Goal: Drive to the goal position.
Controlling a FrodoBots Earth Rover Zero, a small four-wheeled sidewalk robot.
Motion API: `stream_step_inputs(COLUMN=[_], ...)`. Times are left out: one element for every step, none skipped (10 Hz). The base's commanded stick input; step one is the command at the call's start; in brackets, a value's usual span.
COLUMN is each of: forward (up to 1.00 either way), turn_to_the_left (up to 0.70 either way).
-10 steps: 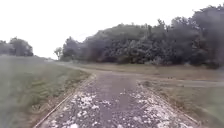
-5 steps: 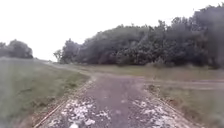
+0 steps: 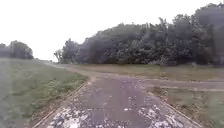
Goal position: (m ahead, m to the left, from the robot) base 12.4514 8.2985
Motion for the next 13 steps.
stream_step_inputs(forward=[0.70, 0.70, 0.70, 0.70, 0.70, 0.70, 0.70, 0.70, 0.70, 0.70, 0.70, 0.70, 0.70], turn_to_the_left=[0.00, 0.00, 0.00, 0.00, 0.00, 0.00, 0.00, 0.00, 0.00, 0.00, 0.00, 0.00, 0.00])
